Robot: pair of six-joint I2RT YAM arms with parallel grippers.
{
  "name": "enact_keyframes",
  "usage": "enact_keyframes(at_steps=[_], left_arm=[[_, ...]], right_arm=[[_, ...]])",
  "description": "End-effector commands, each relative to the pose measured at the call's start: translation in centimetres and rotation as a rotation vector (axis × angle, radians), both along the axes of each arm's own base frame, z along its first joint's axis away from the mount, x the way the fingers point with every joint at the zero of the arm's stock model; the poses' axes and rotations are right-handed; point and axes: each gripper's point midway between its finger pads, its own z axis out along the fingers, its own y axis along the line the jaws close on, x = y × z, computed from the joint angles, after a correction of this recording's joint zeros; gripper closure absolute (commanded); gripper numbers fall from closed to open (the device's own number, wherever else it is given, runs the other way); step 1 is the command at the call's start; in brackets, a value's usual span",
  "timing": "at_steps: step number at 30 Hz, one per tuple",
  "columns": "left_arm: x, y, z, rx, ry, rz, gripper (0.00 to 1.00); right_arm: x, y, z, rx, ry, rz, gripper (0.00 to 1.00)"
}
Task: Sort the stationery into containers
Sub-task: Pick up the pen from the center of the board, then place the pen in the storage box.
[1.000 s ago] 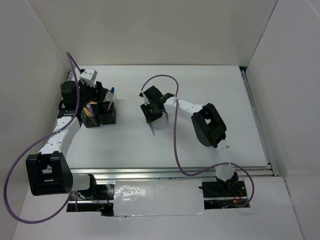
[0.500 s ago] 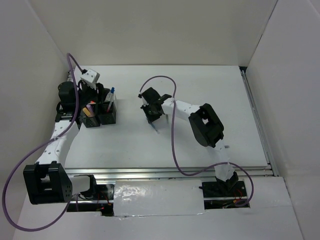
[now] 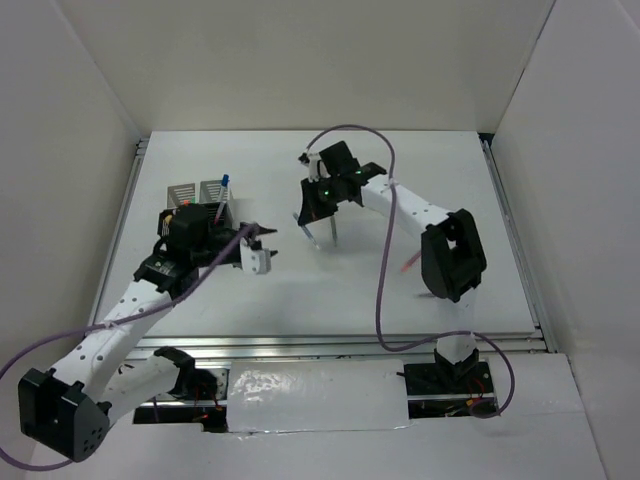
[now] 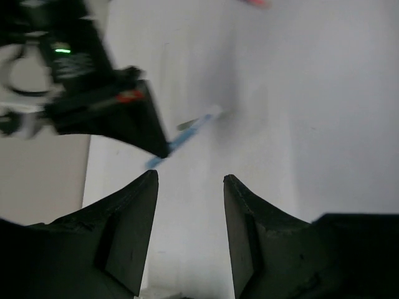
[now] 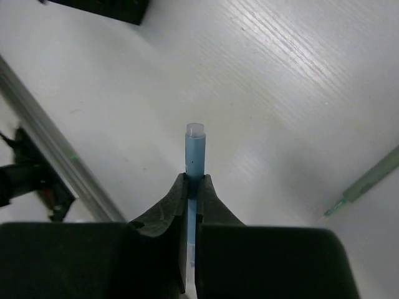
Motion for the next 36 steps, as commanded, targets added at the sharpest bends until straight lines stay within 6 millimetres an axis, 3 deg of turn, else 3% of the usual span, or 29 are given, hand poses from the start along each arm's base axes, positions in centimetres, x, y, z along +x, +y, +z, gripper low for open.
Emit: enact_keyframes(at_steps=[1, 6, 14, 23, 29, 32, 33, 36], left_arm=[[-2.2, -2.1, -2.8, 0.196, -0.215, -0.193, 0.42], [-2.0, -4.1, -3.5, 0.263, -0.332, -0.250, 0.42], [-0.1, -6.4, -3.0, 0.258, -0.480, -0.260, 0.42], [0.0, -7.3, -5.0, 0.284, -0.446, -0.325, 0.41], [-0.4, -8.5, -5.0, 0.279, -0.468, -0.355, 0.43], [-0.9, -9.3, -5.0, 0.277, -0.465, -0.383, 0.54], [-1.0, -9.4, -5.1, 0.280, -0.461, -0.385, 0.63], [-1.2, -9.6, -5.0, 0.278, -0.463, -0.388, 0.77]], right_arm=[[-2.7, 0.6, 5.6, 0.154, 0.057, 0.003, 1.00], [-3.9, 0.5, 6.5, 0.177, 0.143, -0.136, 1.00], [-5.7, 1.4, 6.2, 0.231, 0.264, -0.137, 1.00], [-5.8, 1.4, 6.1, 0.247, 0.300, -0.120, 1.00], [-6.0, 1.8, 5.7, 0.261, 0.331, -0.116, 1.00], [-5.9, 1.8, 5.6, 0.263, 0.340, -0.116, 1.00], [-5.9, 1.9, 5.7, 0.264, 0.336, -0.113, 1.00], [-5.8, 2.0, 5.8, 0.268, 0.336, -0.106, 1.00]])
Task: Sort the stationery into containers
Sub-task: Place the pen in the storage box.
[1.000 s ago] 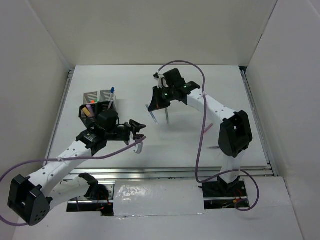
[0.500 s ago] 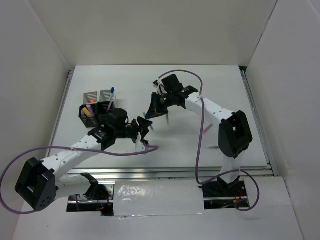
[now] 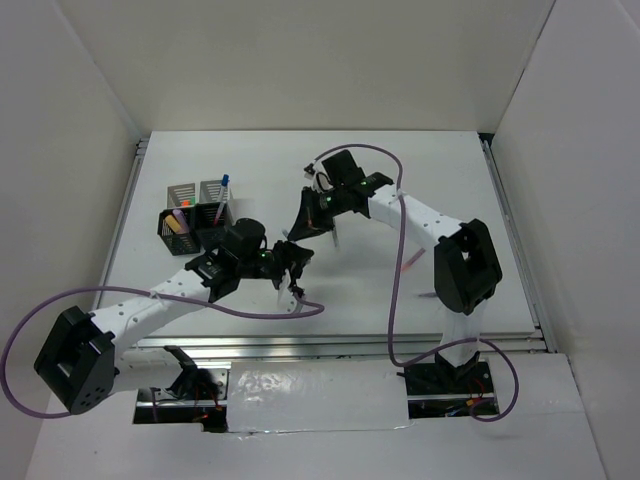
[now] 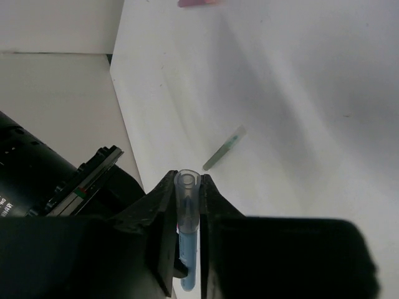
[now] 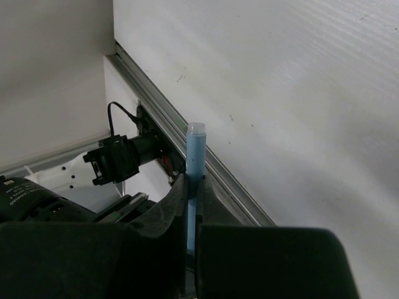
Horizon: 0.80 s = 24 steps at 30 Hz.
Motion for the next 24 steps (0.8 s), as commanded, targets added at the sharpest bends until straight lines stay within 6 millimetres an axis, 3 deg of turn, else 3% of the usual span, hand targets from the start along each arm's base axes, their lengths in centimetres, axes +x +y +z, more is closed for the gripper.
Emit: enact_keyframes(at_steps=[1, 2, 3, 6, 10, 13, 16, 17, 18, 19, 21, 22, 24], left_arm=[[-0.5, -1.3, 1.8, -0.044, -0.021, -0.052, 0.85], [-0.5, -1.3, 1.7, -0.042, -0.022, -0.049, 0.89], [-0.6, -1.3, 1.8, -0.044, -0.025, -0.049, 0.94], [-1.2, -1.3, 2.8, -0.073, -0.028, -0.046, 1.00], [-2.3, -1.0, 5.9, -0.187, 0.118, 0.034, 1.00], [-1.6, 0.0, 10.7, -0.389, 0.363, 0.199, 1.00], [1.6, 3.4, 14.7, -0.629, 0.603, 0.406, 1.00], [3.8, 6.2, 16.1, -0.725, 0.611, 0.491, 1.00], [4.7, 7.5, 16.5, -0.811, 0.712, 0.551, 1.00], [6.5, 10.6, 17.0, -0.884, 0.715, 0.630, 1.00], [8.3, 13.4, 17.4, -1.007, 0.797, 0.702, 1.00], [9.6, 16.5, 17.3, -1.060, 0.785, 0.764, 1.00], [11.3, 19.6, 16.9, -1.156, 0.807, 0.816, 1.00]], right_arm=[[0.7, 0.4, 1.1, 0.055, -0.029, 0.015, 0.96], [0.8, 0.4, 1.2, 0.062, -0.031, 0.021, 0.84], [0.9, 0.2, 1.3, 0.068, -0.029, 0.020, 0.58], [2.1, -0.8, 1.9, 0.078, -0.047, -0.002, 0.35], [6.6, -4.5, 2.0, 0.018, -0.149, -0.107, 0.34], [10.0, -8.2, 2.1, -0.060, -0.272, -0.152, 0.38], [12.2, -11.5, 1.4, -0.177, -0.352, -0.198, 0.40], [12.9, -13.1, 0.7, -0.203, -0.349, -0.228, 0.40], [13.2, -13.7, 0.2, -0.222, -0.348, -0.241, 0.40], [13.5, -14.1, -0.2, -0.237, -0.349, -0.252, 0.41], [13.9, -15.0, -1.5, -0.287, -0.350, -0.267, 0.41], [13.9, -15.1, -2.1, -0.307, -0.345, -0.265, 0.41], [13.7, -15.0, -3.0, -0.326, -0.334, -0.258, 0.40]])
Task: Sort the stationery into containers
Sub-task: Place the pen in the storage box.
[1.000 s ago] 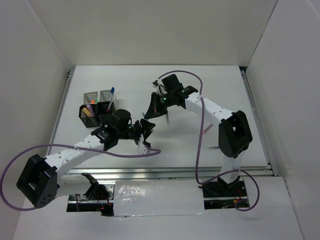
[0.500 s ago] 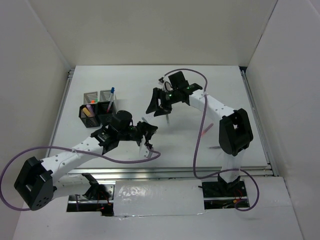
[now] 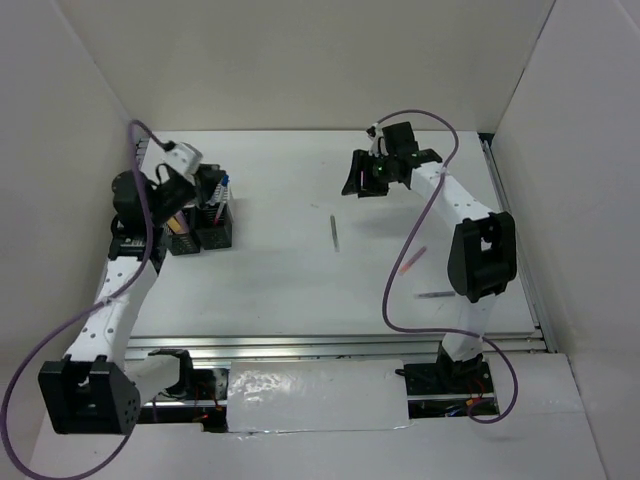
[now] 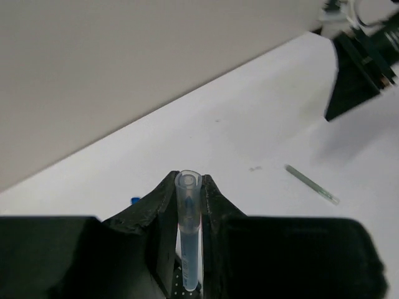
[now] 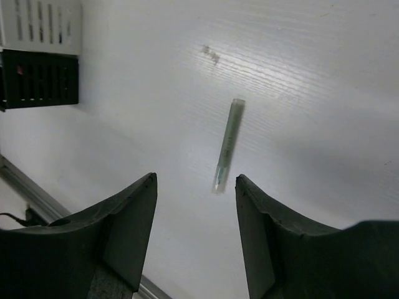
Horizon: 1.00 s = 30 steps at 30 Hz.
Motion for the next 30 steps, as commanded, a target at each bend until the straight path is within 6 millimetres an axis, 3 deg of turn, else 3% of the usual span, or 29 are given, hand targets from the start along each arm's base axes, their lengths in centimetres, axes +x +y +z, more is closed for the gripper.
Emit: enact_keyframes(at_steps=[1, 4, 7, 18, 21, 25, 30], left_arm=[[2.0, 4.6, 0.8, -0.282, 0.091, 0.074, 1.00], [3.3, 7.0, 0.1, -0.310, 0.084, 0.089, 1.00], [4.4, 7.9, -0.8, -0.287, 0.057, 0.111, 1.00], [6.3, 8.9, -6.3, -0.185, 0.050, 0.158, 1.00], [6.6, 9.2, -7.6, -0.157, 0.054, 0.169, 0.94], [6.8, 9.0, -9.1, -0.116, 0.064, 0.171, 0.75], [7.0, 9.1, -10.4, -0.118, 0.087, 0.183, 0.62]], right_arm=[[-0.1, -0.1, -2.2, -0.088, 0.004, 0.010, 0.39], [-0.2, 0.5, -2.9, -0.089, 0.018, 0.024, 0.39], [-0.2, 1.1, -3.1, -0.085, 0.021, 0.041, 0.39], [-0.9, 1.4, -5.0, -0.097, 0.061, 0.053, 0.38], [-1.0, 1.0, -5.7, -0.114, 0.075, 0.044, 0.38], [-1.0, 0.6, -6.5, -0.135, 0.090, 0.027, 0.37], [-1.2, 0.6, -7.7, -0.178, 0.112, 0.019, 0.35]])
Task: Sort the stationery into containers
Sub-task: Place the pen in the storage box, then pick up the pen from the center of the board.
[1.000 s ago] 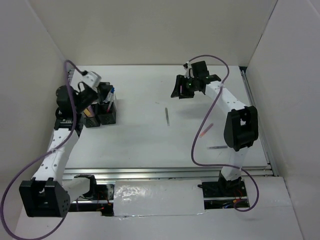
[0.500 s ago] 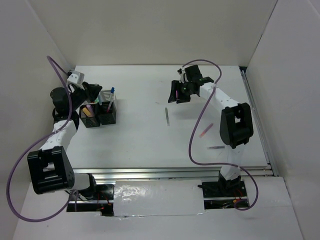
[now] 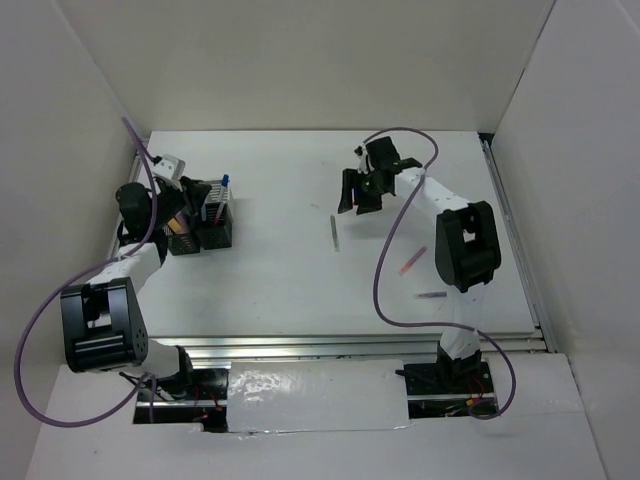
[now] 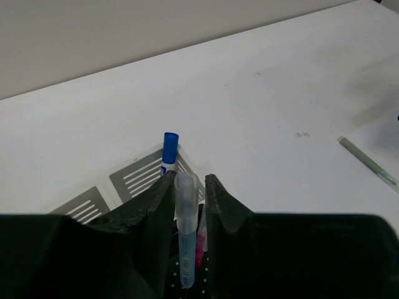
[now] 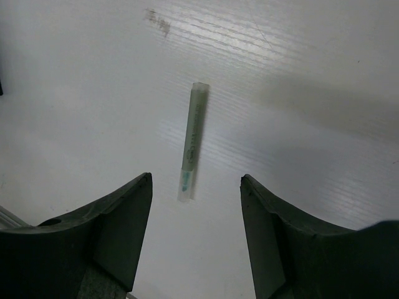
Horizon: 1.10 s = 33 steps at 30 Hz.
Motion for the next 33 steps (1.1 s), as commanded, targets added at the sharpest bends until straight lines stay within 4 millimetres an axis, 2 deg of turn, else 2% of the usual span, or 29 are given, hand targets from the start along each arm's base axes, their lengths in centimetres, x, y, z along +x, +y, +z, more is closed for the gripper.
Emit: enact_keyframes(at_steps=[1, 2, 4, 7, 12, 13, 15, 17, 20, 26, 28, 29, 30, 31, 33], left_arm=[[0.7, 0.3, 0.9, 0.047, -0.082, 0.007, 0.60], [0.8, 0.4, 0.9, 0.045, -0.080, 0.013, 0.58], [0.8, 0.4, 1.4, 0.039, -0.086, 0.020, 0.46], [0.8, 0.2, 2.0, 0.038, -0.097, 0.012, 0.38], [0.3, -0.5, 3.8, 0.049, -0.129, -0.008, 0.35], [-0.1, -0.9, 4.5, 0.056, -0.146, -0.012, 0.35], [-0.5, -1.3, 4.9, 0.074, -0.162, -0.024, 0.34], [-1.3, -1.9, 5.6, 0.076, -0.175, -0.036, 0.34], [-2.1, -2.4, 6.3, 0.127, -0.213, -0.048, 0.34], [-3.4, -3.2, 7.7, 0.145, -0.242, -0.076, 0.34], [-4.1, -3.9, 7.5, 0.185, -0.255, -0.128, 0.35], [-5.1, -5.2, 7.4, 0.209, -0.270, -0.215, 0.36], [-5.5, -5.6, 7.4, 0.273, -0.307, -0.255, 0.36], [-6.4, -6.6, 6.3, 0.286, -0.281, -0.327, 0.37], [-7.7, -8.4, 6.0, 0.430, -0.368, -0.429, 0.37]], right_arm=[[-0.8, 0.2, -1.1, -0.050, 0.022, 0.004, 0.35], [-1.1, 0.4, -1.3, -0.056, 0.026, 0.011, 0.35], [-1.4, 0.4, -1.8, -0.070, 0.037, 0.012, 0.35], [-1.5, 0.5, -2.5, -0.118, 0.032, 0.004, 0.35], [-0.6, 1.3, -3.5, -0.271, -0.017, -0.055, 0.38], [-0.1, 1.5, -3.0, -0.296, -0.032, -0.071, 0.39], [-0.1, 1.8, -4.2, -0.344, -0.022, -0.097, 0.43], [0.1, 2.1, -4.5, -0.351, -0.022, -0.110, 0.48], [-0.3, 2.8, -5.7, -0.357, -0.001, -0.100, 0.50], [-0.2, 2.2, -7.6, -0.415, 0.015, -0.115, 0.57], [-0.3, 2.0, -8.0, -0.417, 0.027, -0.109, 0.66], [-0.4, 2.0, -8.0, -0.419, 0.028, -0.097, 0.80], [-0.5, 2.0, -8.3, -0.413, 0.039, -0.088, 0.89], [-0.8, 2.3, -8.3, -0.393, 0.052, -0.069, 0.96], [-1.3, 3.1, -7.2, -0.320, 0.067, -0.023, 1.00]])
